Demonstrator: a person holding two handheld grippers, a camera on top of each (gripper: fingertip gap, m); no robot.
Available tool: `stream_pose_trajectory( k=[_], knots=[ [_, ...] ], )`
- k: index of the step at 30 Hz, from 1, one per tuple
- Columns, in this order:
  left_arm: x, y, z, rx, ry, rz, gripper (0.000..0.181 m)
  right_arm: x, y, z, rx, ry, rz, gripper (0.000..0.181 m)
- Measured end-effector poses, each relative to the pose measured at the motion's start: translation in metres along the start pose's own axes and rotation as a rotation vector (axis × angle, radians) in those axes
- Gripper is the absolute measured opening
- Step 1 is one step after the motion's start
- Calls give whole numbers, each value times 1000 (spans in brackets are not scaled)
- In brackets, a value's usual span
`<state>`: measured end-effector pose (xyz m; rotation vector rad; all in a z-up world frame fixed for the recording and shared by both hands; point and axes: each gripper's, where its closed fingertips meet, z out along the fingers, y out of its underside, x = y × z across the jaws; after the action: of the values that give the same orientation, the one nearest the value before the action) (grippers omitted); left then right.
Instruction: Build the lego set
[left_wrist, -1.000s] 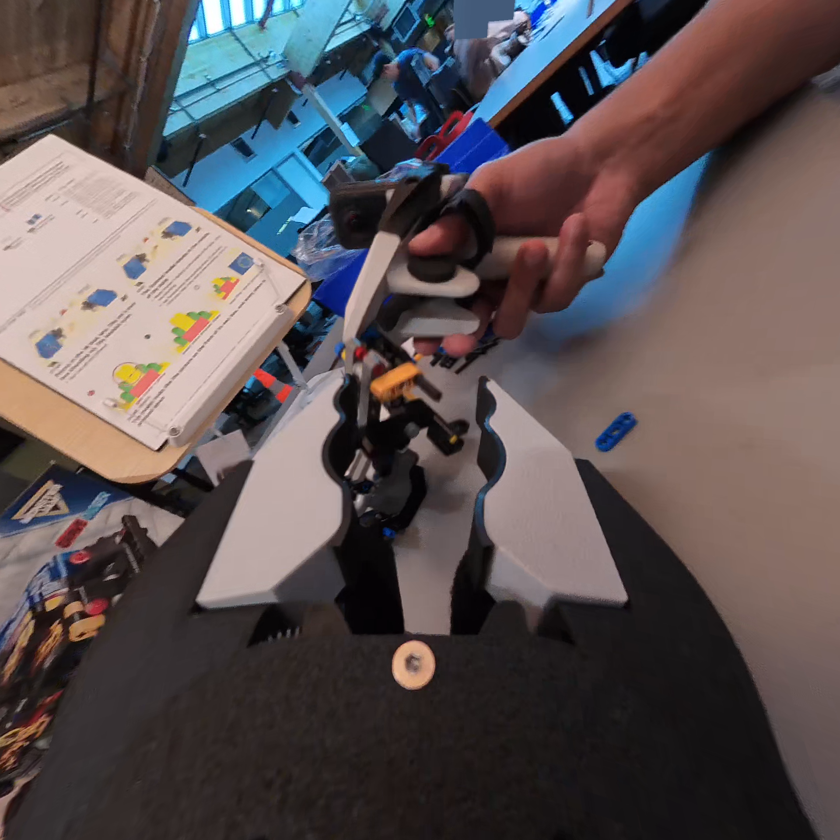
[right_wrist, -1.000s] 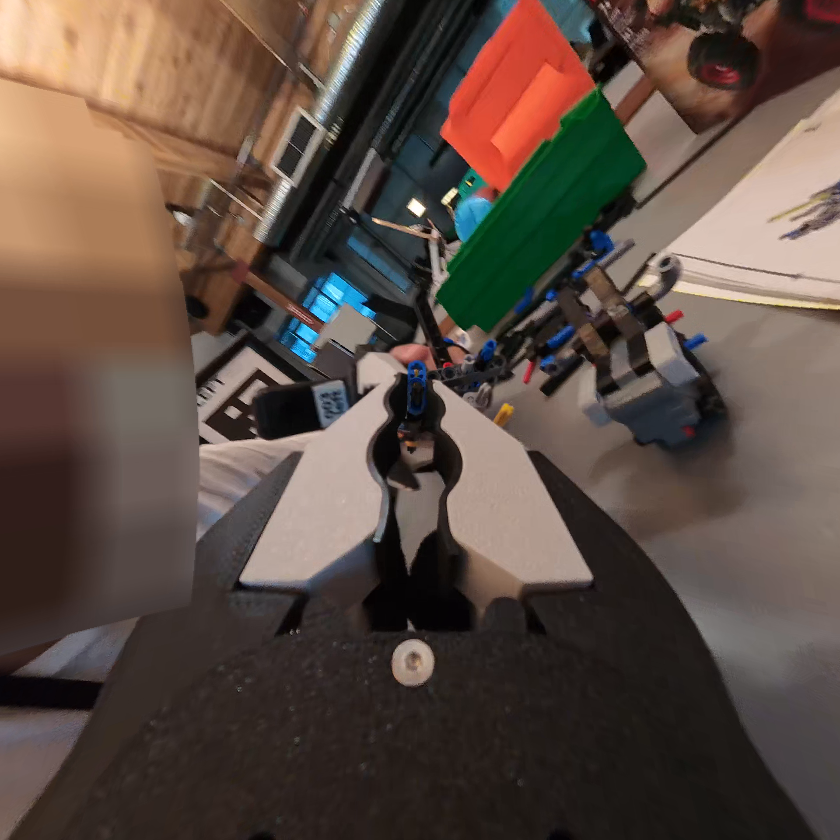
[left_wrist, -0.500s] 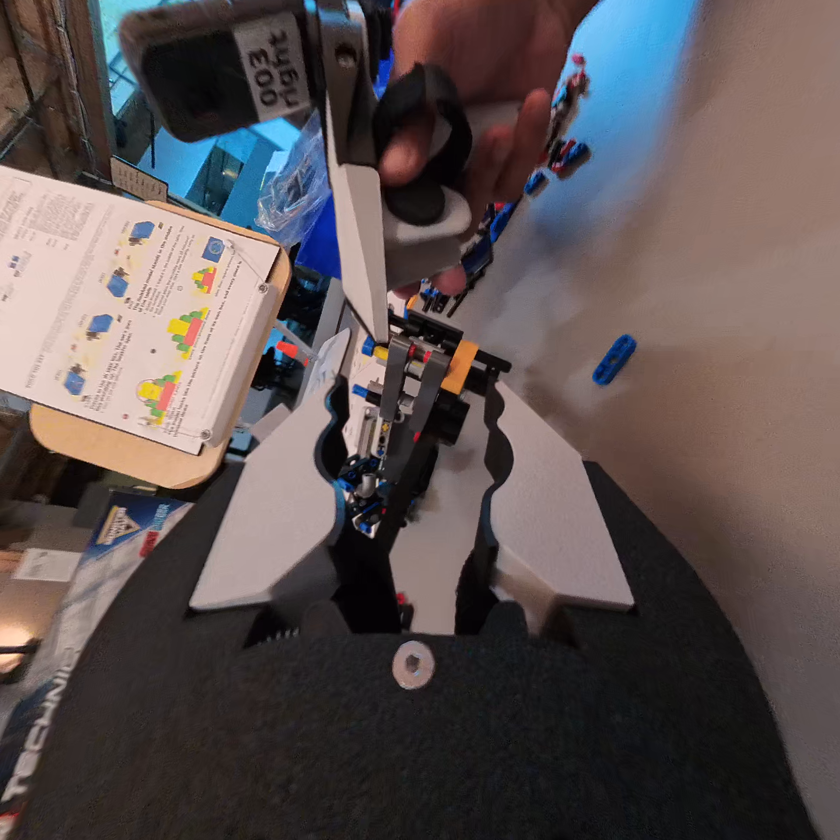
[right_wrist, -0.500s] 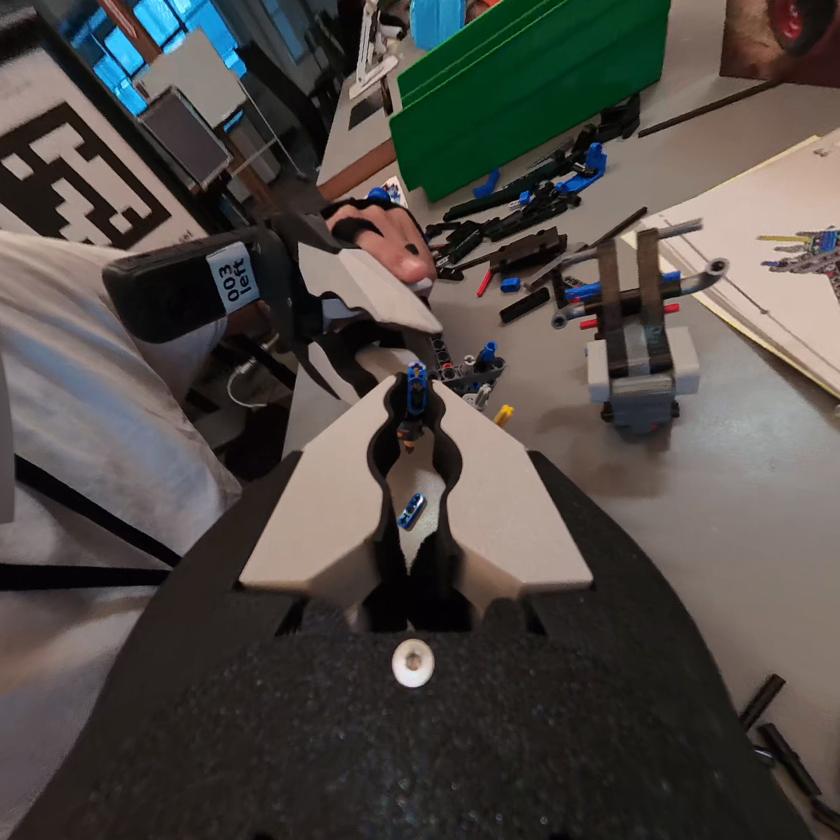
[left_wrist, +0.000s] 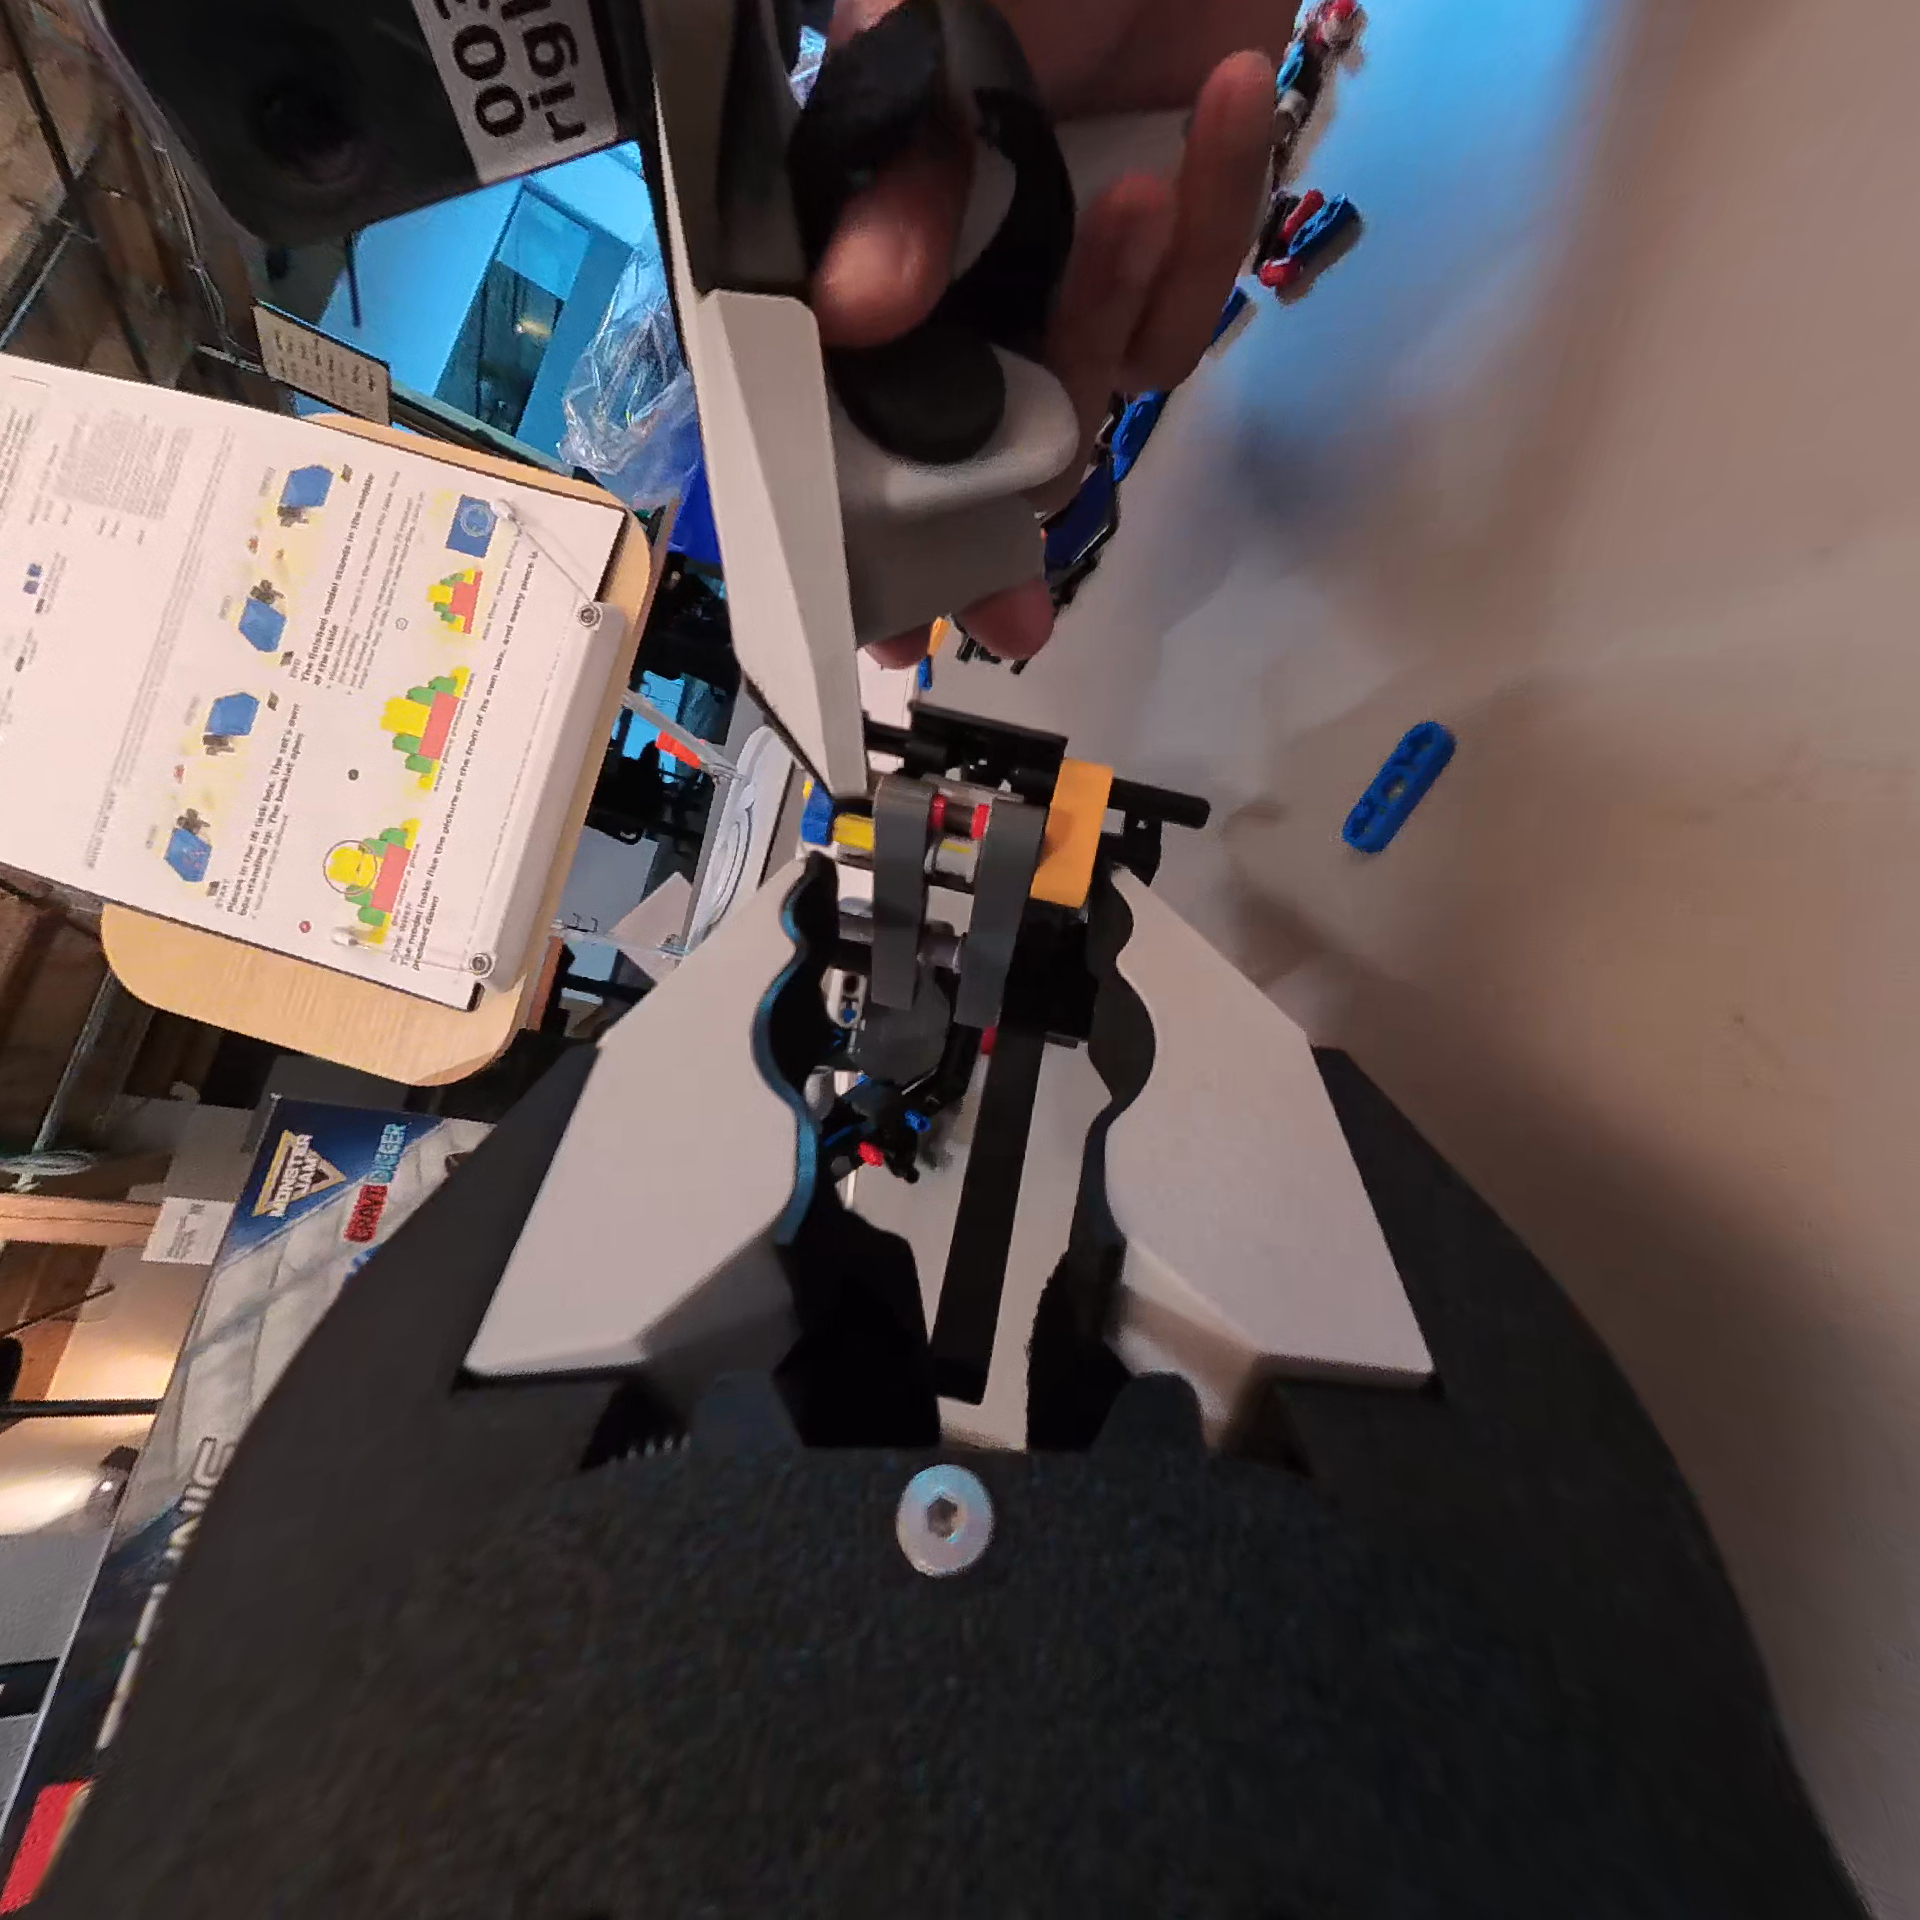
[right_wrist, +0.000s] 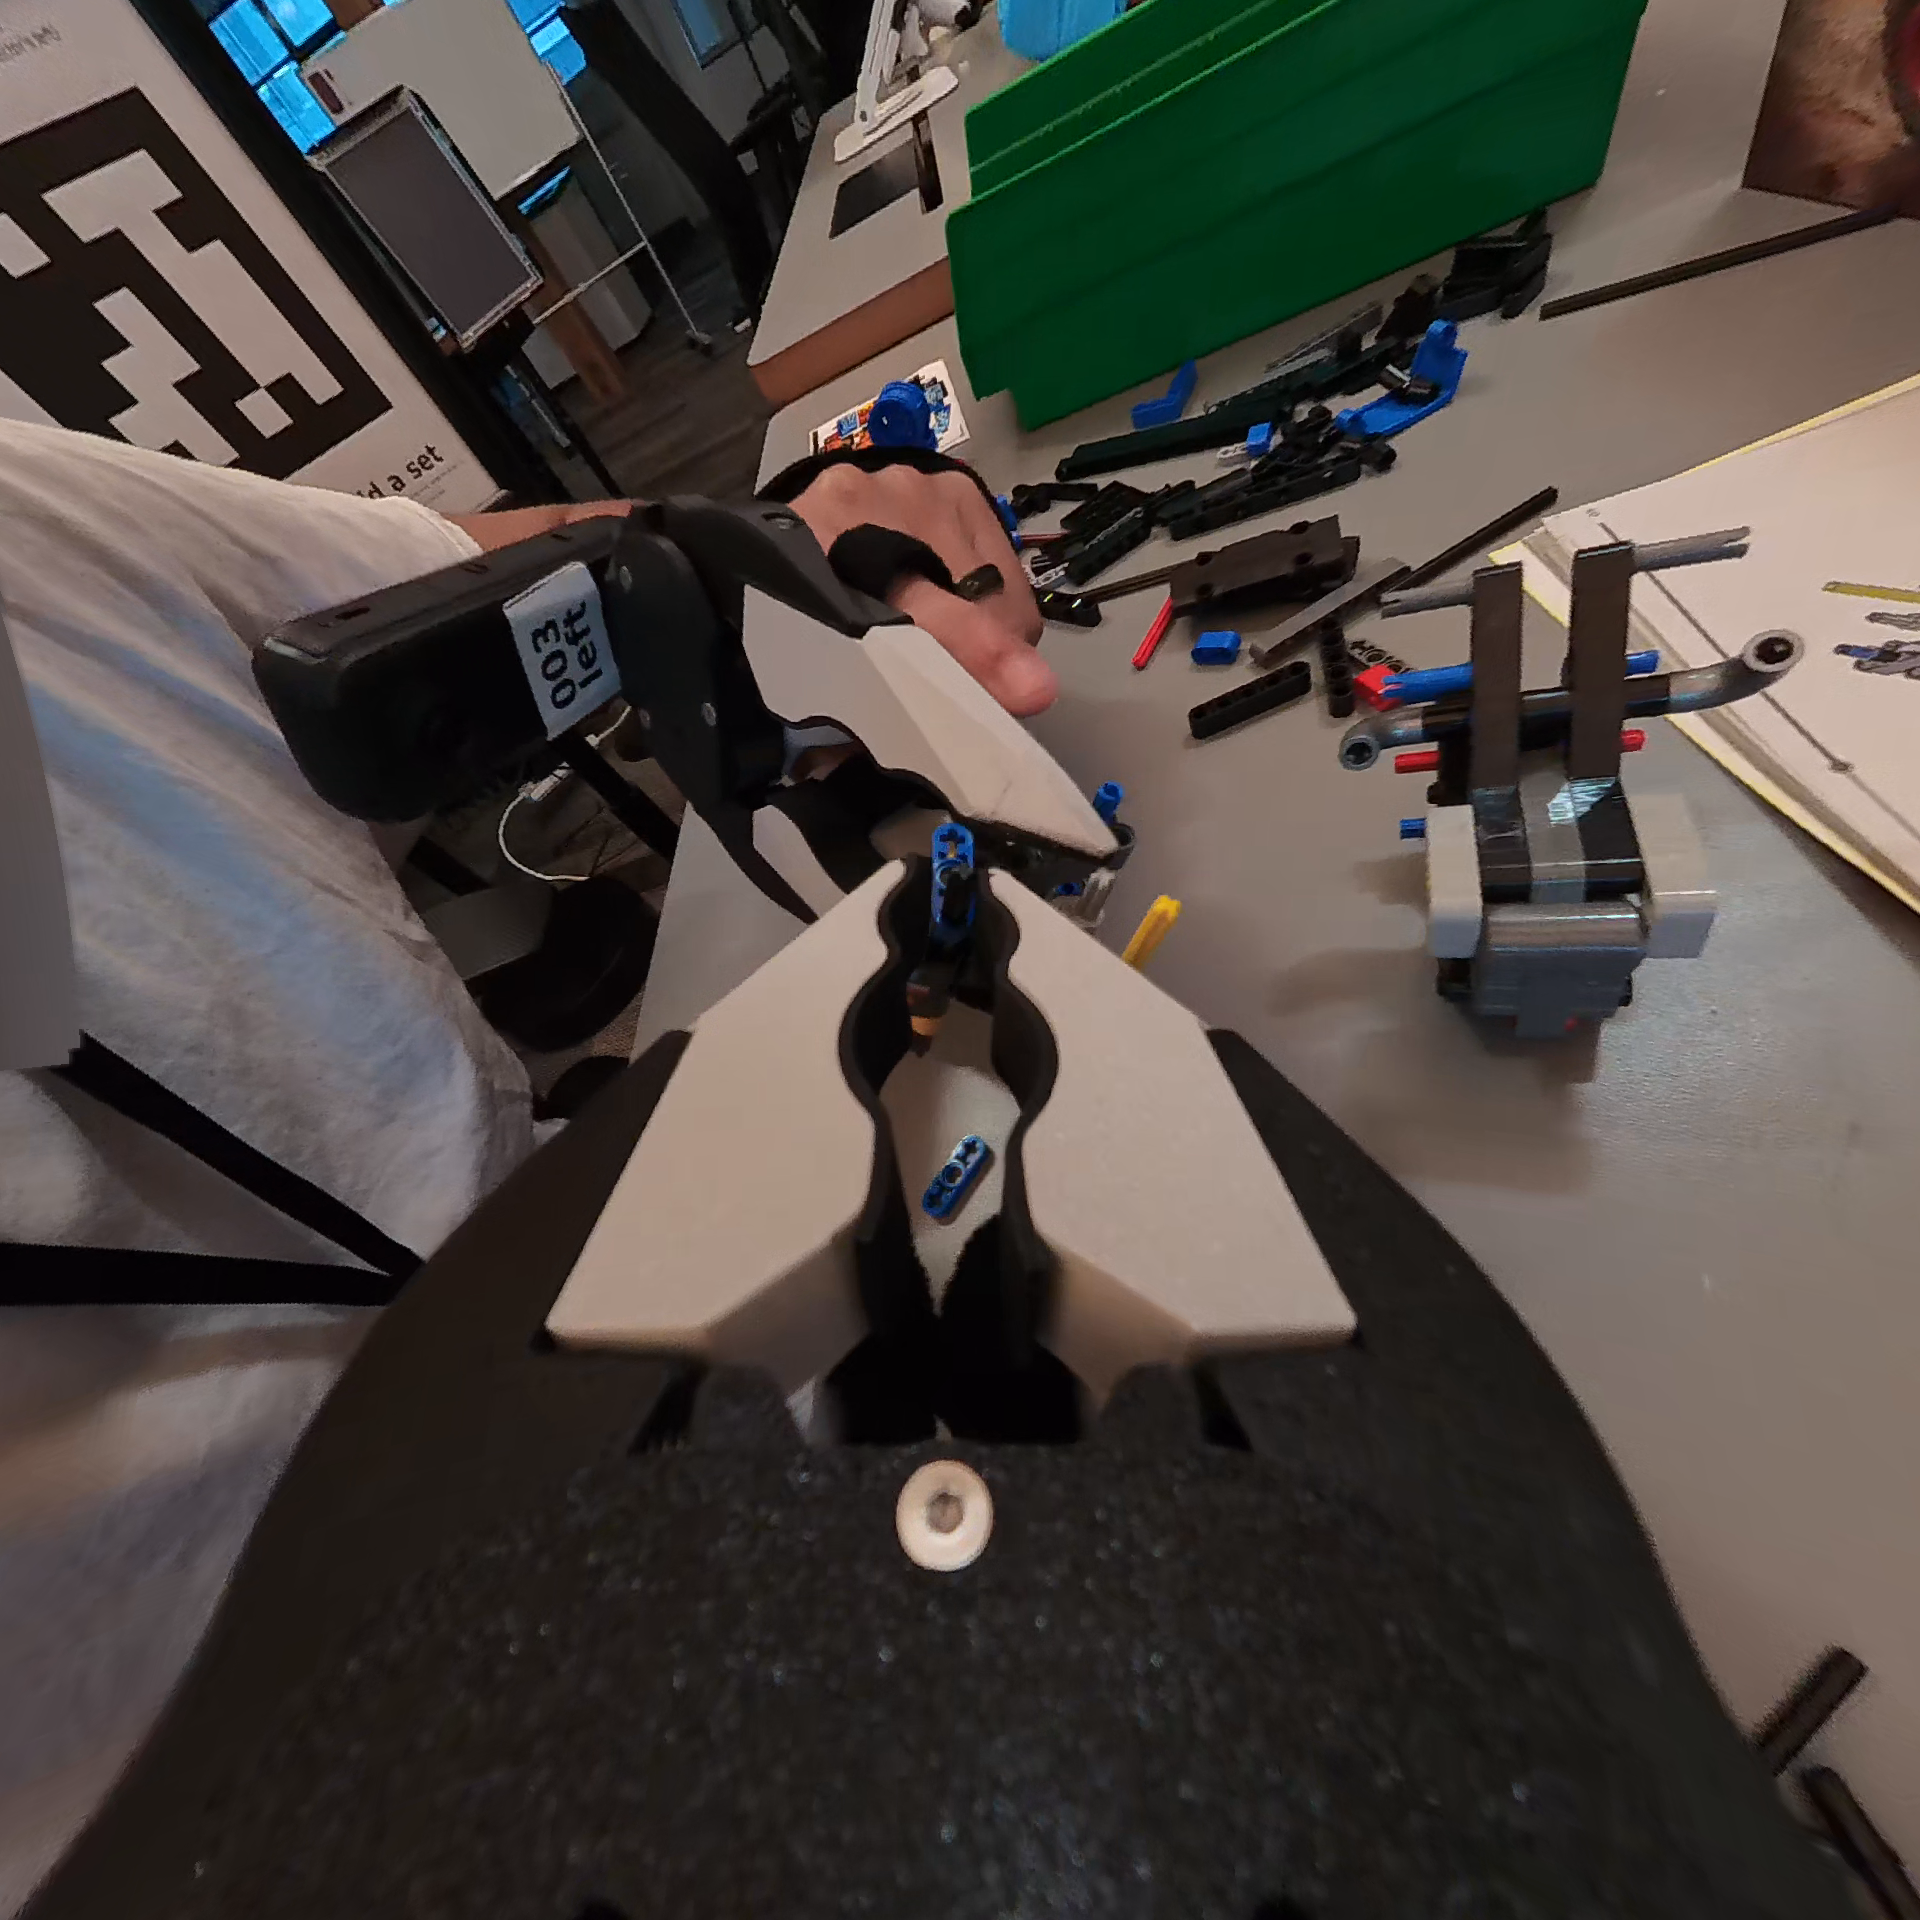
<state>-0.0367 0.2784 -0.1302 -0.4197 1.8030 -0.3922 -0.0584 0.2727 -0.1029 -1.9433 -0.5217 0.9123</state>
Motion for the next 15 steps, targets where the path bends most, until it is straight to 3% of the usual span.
stream_pose_trajectory(
  k=[9,12,15],
  knots=[
    [-11,-15,-9,78,-99,35,52,-9,-7,-5,33,-53,-9,6],
    [-11,-22,-14,122,-101,55,34,-12,-11,-8,59,-81,18,6],
    [-8,-22,-13,118,-86,66,33,-14,-8,-8,49,-100,2,6]
  ],
)
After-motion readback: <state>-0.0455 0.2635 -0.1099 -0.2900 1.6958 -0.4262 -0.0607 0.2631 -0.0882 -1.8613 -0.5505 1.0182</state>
